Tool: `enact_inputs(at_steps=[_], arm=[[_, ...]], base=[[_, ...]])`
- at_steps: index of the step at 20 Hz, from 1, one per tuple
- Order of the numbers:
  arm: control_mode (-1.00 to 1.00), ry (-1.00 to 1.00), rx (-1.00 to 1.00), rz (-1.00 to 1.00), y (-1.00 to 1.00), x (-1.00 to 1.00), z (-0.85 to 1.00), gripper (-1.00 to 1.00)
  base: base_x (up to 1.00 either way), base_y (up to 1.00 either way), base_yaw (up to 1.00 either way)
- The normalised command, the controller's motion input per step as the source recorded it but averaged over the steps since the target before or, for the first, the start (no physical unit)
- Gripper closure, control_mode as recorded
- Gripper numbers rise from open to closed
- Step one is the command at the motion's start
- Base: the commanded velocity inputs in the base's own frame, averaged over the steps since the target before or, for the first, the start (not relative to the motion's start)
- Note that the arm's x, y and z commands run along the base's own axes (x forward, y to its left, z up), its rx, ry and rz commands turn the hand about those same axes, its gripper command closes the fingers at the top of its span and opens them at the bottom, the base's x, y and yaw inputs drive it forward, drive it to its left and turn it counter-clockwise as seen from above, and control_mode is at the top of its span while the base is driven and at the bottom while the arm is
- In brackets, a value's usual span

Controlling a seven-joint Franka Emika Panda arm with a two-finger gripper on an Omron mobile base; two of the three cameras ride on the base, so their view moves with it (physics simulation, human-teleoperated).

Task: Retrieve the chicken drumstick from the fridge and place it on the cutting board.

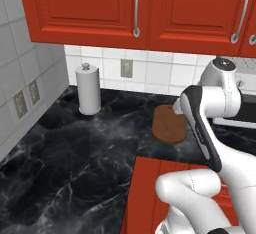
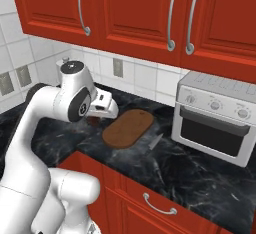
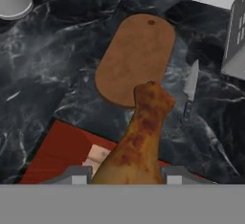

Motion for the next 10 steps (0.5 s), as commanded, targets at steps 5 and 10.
enact_inputs(at_steps=[5,10], arm=[[-1.00,0.20,0.01,0.11,-0.10,0.80,-0.77,1.00],[-1.00,0.13,0.00,0.08,-0.01,0.78,-0.59,1.00]], base=[[0.00,0.00,0.00],[0.00,0.00,0.00]])
